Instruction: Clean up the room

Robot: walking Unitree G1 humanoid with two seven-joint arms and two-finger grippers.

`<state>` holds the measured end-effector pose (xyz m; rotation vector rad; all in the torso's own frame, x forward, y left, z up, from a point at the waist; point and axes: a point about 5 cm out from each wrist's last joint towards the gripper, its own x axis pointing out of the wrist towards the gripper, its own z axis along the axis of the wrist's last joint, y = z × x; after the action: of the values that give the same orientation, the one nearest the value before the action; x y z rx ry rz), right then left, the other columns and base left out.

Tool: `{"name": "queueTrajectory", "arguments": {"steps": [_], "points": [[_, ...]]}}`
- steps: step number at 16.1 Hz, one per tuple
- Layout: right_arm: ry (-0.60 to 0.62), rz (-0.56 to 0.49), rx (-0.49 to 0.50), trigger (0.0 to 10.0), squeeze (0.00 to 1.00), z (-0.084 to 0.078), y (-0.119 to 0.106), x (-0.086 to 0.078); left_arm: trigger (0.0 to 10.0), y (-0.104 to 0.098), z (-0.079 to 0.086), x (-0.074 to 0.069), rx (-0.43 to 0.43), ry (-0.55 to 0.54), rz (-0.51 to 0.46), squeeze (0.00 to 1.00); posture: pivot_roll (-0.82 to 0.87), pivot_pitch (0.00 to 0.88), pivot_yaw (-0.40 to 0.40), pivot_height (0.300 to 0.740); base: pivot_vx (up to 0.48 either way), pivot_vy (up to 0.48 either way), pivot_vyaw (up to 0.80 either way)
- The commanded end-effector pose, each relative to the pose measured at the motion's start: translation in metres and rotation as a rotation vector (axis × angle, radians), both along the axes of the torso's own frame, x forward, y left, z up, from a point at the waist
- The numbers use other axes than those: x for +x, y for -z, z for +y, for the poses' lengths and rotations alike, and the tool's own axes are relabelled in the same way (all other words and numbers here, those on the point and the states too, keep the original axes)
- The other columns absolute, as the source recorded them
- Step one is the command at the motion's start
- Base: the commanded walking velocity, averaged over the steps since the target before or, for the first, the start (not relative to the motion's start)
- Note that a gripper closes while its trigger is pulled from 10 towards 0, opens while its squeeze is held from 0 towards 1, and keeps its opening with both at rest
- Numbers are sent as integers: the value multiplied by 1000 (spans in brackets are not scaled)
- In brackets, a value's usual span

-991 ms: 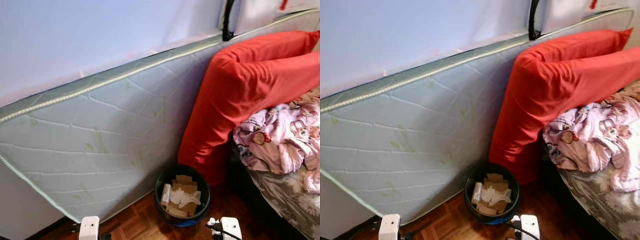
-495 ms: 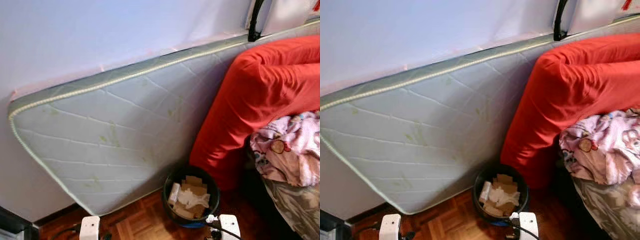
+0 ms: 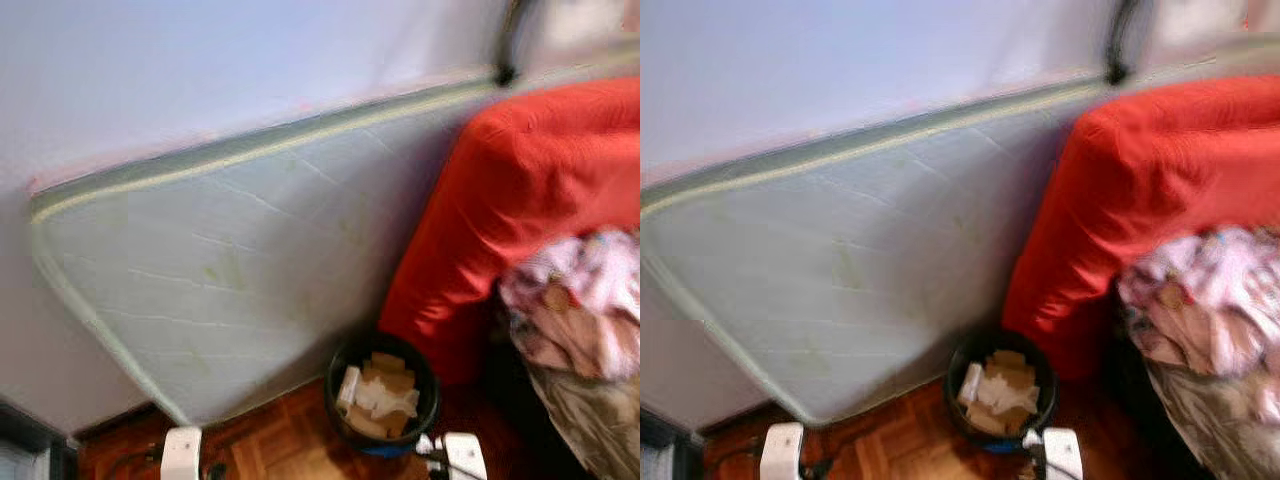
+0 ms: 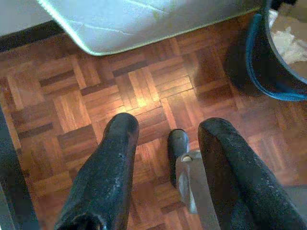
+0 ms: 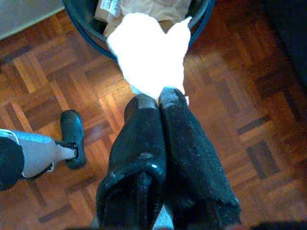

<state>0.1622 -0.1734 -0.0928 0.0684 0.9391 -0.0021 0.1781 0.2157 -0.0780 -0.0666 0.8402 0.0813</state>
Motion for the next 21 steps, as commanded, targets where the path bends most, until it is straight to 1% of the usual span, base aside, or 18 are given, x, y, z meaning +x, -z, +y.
{"name": "queueTrajectory", "arguments": {"steps": [1,6,8,9,11,12,13,20,21], "points": [[3,4,6,10000,0,2,0,0,10000,2,1,-5,-1,-11,20,0,15,0,22,740,0,0,0],[-9,2,3,10000,0,3,0,1,10000,3,1,-6,-3,-8,21,0,14,0,21,740,96,0,0],[-11,10,-1,10000,0,0,1,-1,10000,3,0,-6,-4,-8,21,0,13,0,21,740,0,0,0],[-16,13,-5,10000,0,-2,1,-2,10000,3,0,-6,-4,-8,22,0,13,0,21,740,240,0,0],[-56,12,-28,10000,0,0,1,-2,10000,3,0,-6,-3,-5,24,0,11,0,21,740,261,0,800],[-44,13,-19,10000,0,1,1,-2,10000,3,0,-6,-3,-4,25,0,11,0,21,740,289,0,800],[-26,19,-9,10000,0,2,2,-3,10000,3,0,-6,-2,-4,25,0,12,0,22,740,289,0,0],[-16,12,-1,10000,0,5,1,-2,10000,3,1,-6,-2,-8,23,0,14,0,19,740,280,0,0],[-16,11,-2,10000,0,5,1,-1,10000,3,1,-6,-2,-9,22,0,15,0,18,740,0,0,0]]}}
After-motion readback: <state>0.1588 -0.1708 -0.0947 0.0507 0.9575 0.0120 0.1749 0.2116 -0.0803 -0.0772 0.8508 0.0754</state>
